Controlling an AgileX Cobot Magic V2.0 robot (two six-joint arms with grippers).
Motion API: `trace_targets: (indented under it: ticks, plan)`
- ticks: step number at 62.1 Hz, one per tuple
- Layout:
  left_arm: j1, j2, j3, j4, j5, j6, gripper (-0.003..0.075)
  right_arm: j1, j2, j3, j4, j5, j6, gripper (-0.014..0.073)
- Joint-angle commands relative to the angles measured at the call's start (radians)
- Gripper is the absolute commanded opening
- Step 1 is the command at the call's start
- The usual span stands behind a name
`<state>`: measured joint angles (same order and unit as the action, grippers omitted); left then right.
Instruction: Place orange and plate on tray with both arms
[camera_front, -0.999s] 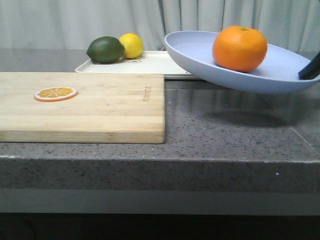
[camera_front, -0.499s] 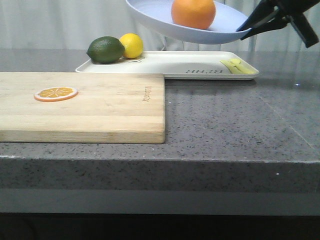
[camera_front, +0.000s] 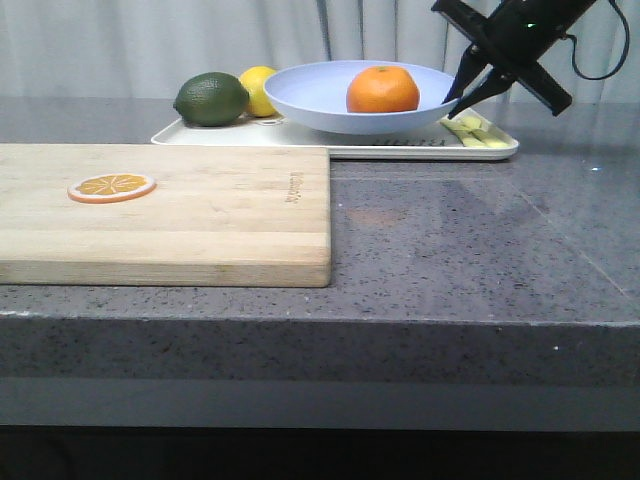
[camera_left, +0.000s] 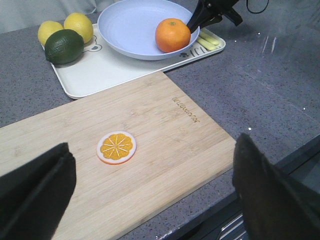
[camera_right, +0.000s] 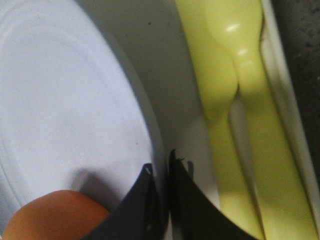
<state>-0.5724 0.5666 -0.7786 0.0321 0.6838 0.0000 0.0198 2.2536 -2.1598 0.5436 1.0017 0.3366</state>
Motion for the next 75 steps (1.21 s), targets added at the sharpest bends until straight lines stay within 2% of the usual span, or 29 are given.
trace_targets:
  ticks: [1, 25, 32, 39, 44, 58, 75]
  plan:
    - [-0.007, 0.005, -0.023, -0.002, -0.071, -0.009, 0.0621, 0.006, -0.041, -0.098, 0.017, -0.003, 0.031, -0.0117]
    - [-0.007, 0.005, -0.023, -0.002, -0.071, -0.009, 0.0621, 0.007, -0.019, -0.124, 0.019, 0.027, 0.031, -0.0103]
    - [-0.007, 0.005, -0.023, -0.001, -0.071, -0.009, 0.0621, 0.007, -0.019, -0.124, 0.019, 0.035, 0.031, 0.0026]
    - [-0.007, 0.005, -0.023, 0.001, -0.071, -0.009, 0.0621, 0.007, -0.02, -0.124, 0.019, 0.03, 0.031, 0.0228]
    - [-0.007, 0.005, -0.023, 0.001, -0.071, -0.009, 0.0621, 0.007, -0.023, -0.127, 0.02, 0.023, 0.031, 0.03]
    - [-0.007, 0.005, -0.023, 0.003, -0.071, -0.009, 0.0621, 0.007, -0.078, -0.13, 0.005, 0.048, 0.031, 0.0305]
    - [-0.007, 0.005, -0.023, 0.003, -0.071, -0.009, 0.0621, 0.007, -0.201, -0.13, -0.106, 0.128, 0.031, 0.0305]
